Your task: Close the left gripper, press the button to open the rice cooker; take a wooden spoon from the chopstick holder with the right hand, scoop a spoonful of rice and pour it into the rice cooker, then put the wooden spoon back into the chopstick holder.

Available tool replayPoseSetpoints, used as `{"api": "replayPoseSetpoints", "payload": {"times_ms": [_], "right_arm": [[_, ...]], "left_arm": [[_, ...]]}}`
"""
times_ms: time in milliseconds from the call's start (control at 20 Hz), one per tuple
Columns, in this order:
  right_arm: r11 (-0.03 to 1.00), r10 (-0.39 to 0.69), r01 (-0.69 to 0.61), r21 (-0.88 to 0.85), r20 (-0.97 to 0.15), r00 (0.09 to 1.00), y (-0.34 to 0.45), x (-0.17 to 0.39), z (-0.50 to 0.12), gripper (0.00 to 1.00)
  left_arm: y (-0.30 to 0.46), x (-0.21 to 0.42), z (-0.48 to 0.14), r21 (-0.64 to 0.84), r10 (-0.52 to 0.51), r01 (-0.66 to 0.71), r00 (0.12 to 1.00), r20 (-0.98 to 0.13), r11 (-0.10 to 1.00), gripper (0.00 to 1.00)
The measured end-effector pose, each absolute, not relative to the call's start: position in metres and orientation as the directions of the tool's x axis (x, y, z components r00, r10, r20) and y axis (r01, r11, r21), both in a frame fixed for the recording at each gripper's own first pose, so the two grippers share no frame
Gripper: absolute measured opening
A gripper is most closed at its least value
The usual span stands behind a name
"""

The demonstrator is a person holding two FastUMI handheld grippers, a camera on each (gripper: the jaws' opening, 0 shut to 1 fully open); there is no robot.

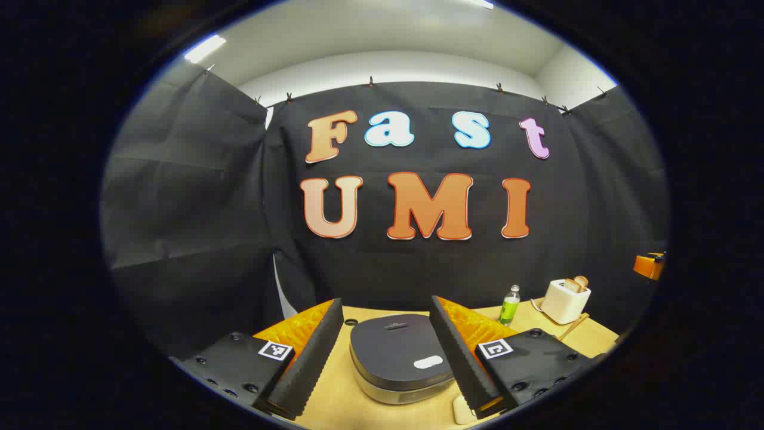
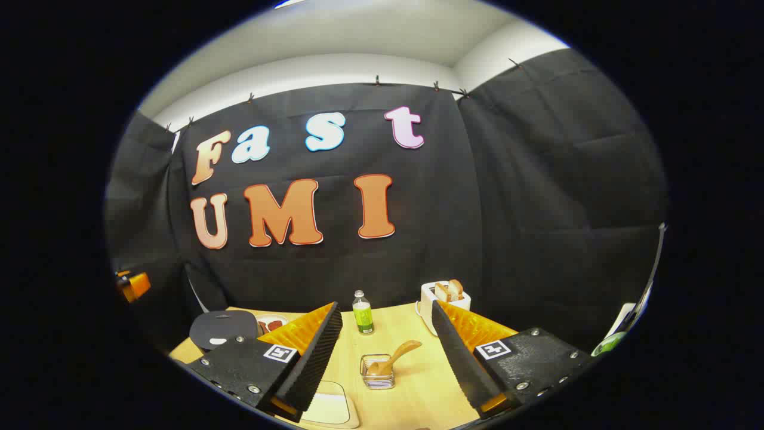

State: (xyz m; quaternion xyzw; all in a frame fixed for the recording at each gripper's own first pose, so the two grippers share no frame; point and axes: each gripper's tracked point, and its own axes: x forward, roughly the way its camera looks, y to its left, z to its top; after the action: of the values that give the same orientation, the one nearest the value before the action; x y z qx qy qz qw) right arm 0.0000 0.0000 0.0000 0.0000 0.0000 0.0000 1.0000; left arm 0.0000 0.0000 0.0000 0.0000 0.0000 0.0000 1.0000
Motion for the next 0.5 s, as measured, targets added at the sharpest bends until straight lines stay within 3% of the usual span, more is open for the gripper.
{"api": "replayPoseSetpoints", "payload": {"times_ms": [50,150,200,250,500], "right_arm": [[1.000,-0.001,0.001,-0.020,-0.002,1.000,0.001,-0.001,0.003,0.93],[1.000,0.014,-0.014,-0.005,0.005,1.000,0.005,-0.004,0.011,0.94],[1.000,0.023,-0.023,0.012,0.008,1.000,0.007,-0.003,0.014,0.99],[0.999,0.031,-0.031,0.017,0.007,0.999,0.007,-0.001,0.013,0.94],[0.997,0.073,-0.073,-0.016,-0.012,0.997,0.003,0.001,0.005,0.93]], "left_arm": [[-0.001,-0.002,-0.004,-0.006,0.003,-0.003,1.000,-0.005,1.000,1.00],[-0.008,-0.008,-0.008,-0.042,-0.023,0.021,0.999,-0.030,0.999,0.93],[-0.009,-0.010,-0.006,-0.053,-0.029,0.028,0.999,-0.032,0.998,0.96],[-0.005,-0.011,-0.003,-0.056,-0.018,0.016,0.999,-0.028,0.998,1.00],[-0.009,-0.022,0.010,-0.054,0.032,-0.033,0.999,-0.011,0.998,1.00]]}}
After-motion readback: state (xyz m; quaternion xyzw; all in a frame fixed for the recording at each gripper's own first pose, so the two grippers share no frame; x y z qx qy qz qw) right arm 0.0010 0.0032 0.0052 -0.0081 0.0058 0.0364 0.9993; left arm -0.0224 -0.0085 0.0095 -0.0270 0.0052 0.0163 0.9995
